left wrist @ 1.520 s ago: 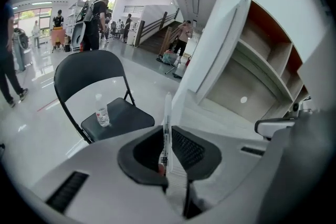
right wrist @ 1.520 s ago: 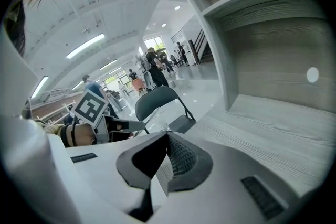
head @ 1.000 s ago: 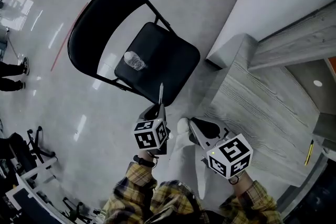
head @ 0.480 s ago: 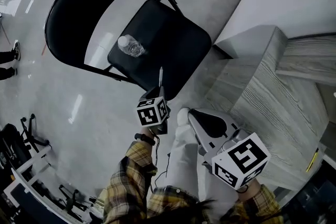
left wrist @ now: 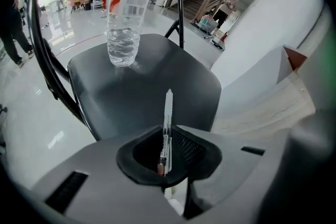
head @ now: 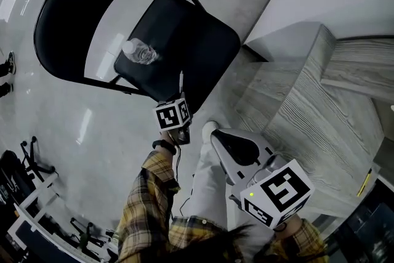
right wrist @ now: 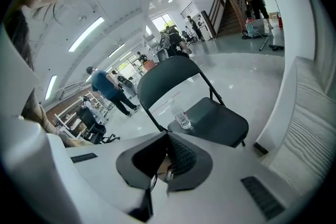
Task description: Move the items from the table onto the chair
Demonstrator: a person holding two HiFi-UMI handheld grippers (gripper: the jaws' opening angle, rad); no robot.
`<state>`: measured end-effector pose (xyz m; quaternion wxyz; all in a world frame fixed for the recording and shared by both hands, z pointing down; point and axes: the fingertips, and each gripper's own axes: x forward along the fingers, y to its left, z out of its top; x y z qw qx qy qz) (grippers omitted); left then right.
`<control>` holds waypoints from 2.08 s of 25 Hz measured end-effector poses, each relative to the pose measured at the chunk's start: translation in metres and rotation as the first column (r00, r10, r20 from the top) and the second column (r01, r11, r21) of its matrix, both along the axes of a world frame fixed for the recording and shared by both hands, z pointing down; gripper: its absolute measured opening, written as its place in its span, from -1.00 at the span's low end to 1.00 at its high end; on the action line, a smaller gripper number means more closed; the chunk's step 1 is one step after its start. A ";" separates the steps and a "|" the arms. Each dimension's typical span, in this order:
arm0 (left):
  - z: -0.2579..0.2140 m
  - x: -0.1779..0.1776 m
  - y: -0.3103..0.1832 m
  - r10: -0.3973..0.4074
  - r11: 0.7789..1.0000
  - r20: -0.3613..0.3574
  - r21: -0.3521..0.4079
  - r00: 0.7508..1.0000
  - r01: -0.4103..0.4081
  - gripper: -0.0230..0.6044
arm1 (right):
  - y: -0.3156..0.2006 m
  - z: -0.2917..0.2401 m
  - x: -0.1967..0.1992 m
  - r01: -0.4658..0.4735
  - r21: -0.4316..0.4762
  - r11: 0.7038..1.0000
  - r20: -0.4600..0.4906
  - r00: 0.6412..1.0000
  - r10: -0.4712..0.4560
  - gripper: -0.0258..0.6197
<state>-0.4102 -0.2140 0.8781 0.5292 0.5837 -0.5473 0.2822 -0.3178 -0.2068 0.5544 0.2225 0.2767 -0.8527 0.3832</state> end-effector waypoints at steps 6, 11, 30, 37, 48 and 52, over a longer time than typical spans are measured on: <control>-0.005 0.001 -0.002 0.006 1.000 -0.010 0.010 1.000 -0.006 -0.75 | -0.002 -0.001 0.002 -0.009 0.000 1.000 0.005 1.000 0.009 -0.87; -0.019 -0.003 -0.002 0.020 1.000 -0.006 0.021 1.000 -0.020 -0.75 | -0.004 -0.013 0.001 -0.014 0.021 1.000 0.020 1.000 0.014 -0.87; -0.238 0.045 0.033 0.021 0.962 -0.063 0.273 0.998 -0.003 -0.85 | 0.053 -0.116 0.064 -0.091 0.114 0.989 0.017 0.996 0.090 -0.87; -0.370 0.128 0.054 0.147 0.879 -0.063 0.466 0.987 -0.101 -0.91 | 0.101 -0.176 0.132 -0.168 0.204 0.964 0.062 0.985 0.159 -0.87; -0.533 0.353 0.141 0.482 0.666 -0.016 0.657 0.876 -0.354 -0.91 | 0.198 -0.275 0.324 -0.347 0.370 0.862 0.084 0.936 0.341 -0.87; -0.565 0.436 0.183 0.579 0.592 -0.017 0.696 0.815 -0.407 -0.91 | 0.235 -0.295 0.404 -0.419 0.415 0.808 0.094 0.903 0.420 -0.87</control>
